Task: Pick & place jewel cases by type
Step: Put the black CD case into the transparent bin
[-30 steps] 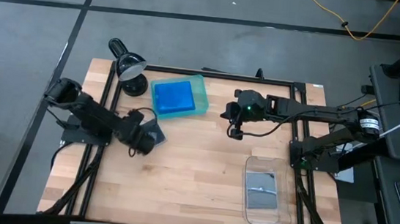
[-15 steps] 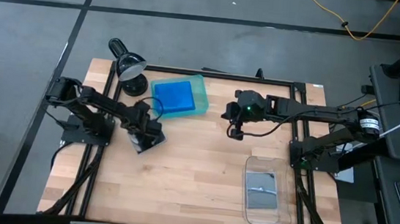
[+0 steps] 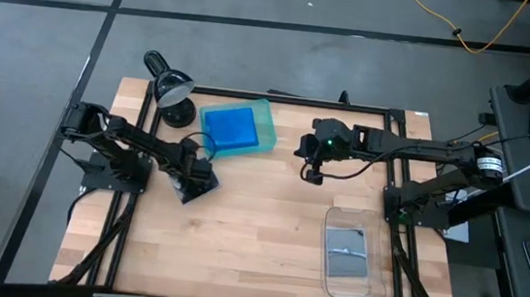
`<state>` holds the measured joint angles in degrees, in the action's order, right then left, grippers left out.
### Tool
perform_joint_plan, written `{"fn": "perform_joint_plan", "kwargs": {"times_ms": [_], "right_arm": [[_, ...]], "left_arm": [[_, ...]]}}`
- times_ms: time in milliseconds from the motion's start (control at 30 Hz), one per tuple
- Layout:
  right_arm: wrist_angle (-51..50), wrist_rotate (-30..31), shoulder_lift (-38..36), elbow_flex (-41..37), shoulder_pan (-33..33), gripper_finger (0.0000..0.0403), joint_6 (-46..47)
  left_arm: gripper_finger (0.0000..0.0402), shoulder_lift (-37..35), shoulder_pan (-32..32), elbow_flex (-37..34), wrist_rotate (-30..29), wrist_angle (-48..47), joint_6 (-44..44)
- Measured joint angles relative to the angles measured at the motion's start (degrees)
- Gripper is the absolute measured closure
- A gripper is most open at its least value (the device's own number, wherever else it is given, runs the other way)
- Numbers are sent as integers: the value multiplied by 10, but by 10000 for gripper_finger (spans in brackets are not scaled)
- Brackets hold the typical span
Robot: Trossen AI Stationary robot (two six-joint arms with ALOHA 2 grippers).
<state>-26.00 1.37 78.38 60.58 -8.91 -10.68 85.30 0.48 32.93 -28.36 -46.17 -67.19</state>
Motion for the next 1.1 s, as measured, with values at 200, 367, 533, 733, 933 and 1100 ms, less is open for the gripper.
{"fn": "perform_joint_plan", "kwargs": {"times_ms": [200,367,533,733,933,1100], "right_arm": [[0,0,0,0,0,382,0],[0,0,0,0,0,382,0],[1,0,0,0,0,382,-1],[10,0,0,1,0,382,-3],[4,0,0,1,0,382,-3],[-1,0,0,1,0,382,-3]], "left_arm": [[400,0,-12,0,-5,39,43],[400,0,-26,17,11,67,65],[400,1,-32,35,38,126,105],[400,1,-34,36,48,199,145],[401,-8,-36,56,30,49,92],[400,-31,-61,83,31,-64,58]]}}
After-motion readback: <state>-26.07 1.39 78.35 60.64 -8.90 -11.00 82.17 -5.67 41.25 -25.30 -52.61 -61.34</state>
